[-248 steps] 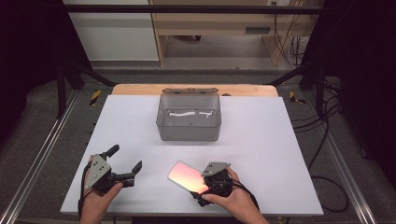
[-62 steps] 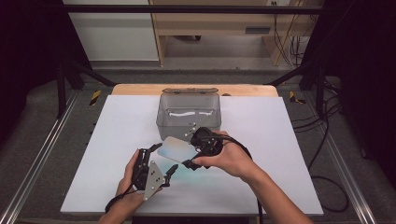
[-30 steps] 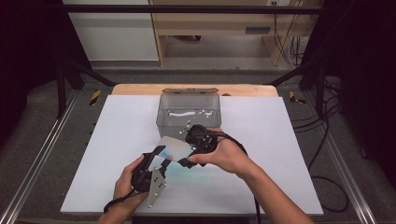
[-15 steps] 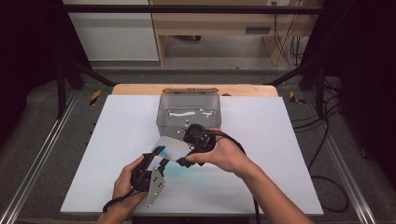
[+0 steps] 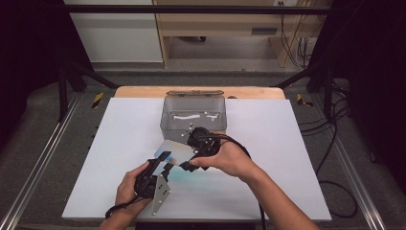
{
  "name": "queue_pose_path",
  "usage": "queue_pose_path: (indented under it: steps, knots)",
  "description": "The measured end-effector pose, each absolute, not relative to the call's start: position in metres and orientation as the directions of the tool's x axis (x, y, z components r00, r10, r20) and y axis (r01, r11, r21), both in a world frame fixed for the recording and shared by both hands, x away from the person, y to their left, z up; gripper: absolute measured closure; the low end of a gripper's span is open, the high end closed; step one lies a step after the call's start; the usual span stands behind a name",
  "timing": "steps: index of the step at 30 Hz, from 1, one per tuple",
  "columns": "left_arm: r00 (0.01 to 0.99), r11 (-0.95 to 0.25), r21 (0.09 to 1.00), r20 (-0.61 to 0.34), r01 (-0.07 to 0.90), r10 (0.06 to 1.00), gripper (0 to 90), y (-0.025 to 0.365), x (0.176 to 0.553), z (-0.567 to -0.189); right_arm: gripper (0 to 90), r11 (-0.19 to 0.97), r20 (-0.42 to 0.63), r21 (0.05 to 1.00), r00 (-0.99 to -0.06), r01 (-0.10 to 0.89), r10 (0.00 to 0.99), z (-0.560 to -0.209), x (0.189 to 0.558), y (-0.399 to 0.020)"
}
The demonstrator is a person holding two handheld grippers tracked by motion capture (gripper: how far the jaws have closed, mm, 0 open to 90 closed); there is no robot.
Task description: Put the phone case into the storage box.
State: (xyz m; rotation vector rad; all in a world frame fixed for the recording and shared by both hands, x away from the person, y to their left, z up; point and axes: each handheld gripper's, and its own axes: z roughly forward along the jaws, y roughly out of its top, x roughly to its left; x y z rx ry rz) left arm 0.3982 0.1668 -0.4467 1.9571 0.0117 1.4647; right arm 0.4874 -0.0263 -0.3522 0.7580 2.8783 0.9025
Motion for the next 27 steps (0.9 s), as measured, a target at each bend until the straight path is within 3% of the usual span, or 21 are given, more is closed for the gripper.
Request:
queue_pose_path:
  steps: [27]
  knots:
    - [0.362,-0.774,0.499,0.856,-0.390,0.370,68.5,0.1660,0.3980,-0.4479,17.4,0.713,0.117,0.543,-0.880,0.445,0.460,-0.3533,0.4900,-0.0249]
